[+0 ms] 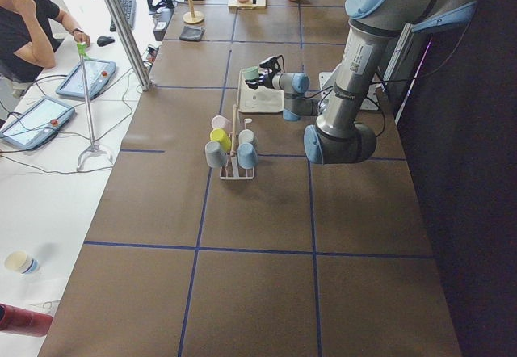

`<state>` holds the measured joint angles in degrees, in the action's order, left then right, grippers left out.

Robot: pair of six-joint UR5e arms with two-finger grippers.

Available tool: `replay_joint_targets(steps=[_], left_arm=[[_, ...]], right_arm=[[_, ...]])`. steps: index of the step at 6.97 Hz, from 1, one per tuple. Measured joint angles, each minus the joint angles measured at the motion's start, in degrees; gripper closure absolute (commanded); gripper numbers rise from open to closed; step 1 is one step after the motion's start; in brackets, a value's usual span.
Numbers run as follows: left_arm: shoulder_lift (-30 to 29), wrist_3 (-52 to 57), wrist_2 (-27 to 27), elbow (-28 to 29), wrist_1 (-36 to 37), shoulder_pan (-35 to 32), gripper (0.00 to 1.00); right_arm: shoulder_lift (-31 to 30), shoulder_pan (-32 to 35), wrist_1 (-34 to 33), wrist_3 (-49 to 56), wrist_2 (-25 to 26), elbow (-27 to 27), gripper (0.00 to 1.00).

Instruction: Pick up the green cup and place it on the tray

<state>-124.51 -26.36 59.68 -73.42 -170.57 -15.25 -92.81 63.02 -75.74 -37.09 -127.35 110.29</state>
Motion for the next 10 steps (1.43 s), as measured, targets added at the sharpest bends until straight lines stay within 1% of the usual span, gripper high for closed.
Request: replay_joint_targets(steps=[1,2,3,4,8,9,10], left_arm=[[0.0,0.0,0.0,-0.1,0.0,0.0,0.19],[0.0,0.0,0.0,-0.1,0.0,0.0,0.15],[0.0,0.0,0.0,-0.1,0.0,0.0,0.09],[0.0,0.0,0.0,-0.1,0.0,0.0,0.0],[0.0,-0.1,0.1,-1.3,0.1,-0.1,0.0],[0.2,0.0,0.2,-3.4,1.1,-0.2,0.0],[0.4,0.1,0.3,-7.1,4.5,-0.3,0.0]], right_arm=[[0.0,0.0,0.0,0.0,0.0,0.0,0.0],[0.0,0.0,0.0,0.0,0.0,0.0,0.0],[0.0,0.0,0.0,0.0,0.0,0.0,0.0],[0.0,0.0,0.0,0.0,0.0,0.0,0.0],[0.0,0.0,0.1,0.0,0.0,0.0,0.0],[0.0,0.0,0.1,0.0,0.0,0.0,0.0],[0.0,0.0,0.1,0.0,-0.1,0.0,0.0]])
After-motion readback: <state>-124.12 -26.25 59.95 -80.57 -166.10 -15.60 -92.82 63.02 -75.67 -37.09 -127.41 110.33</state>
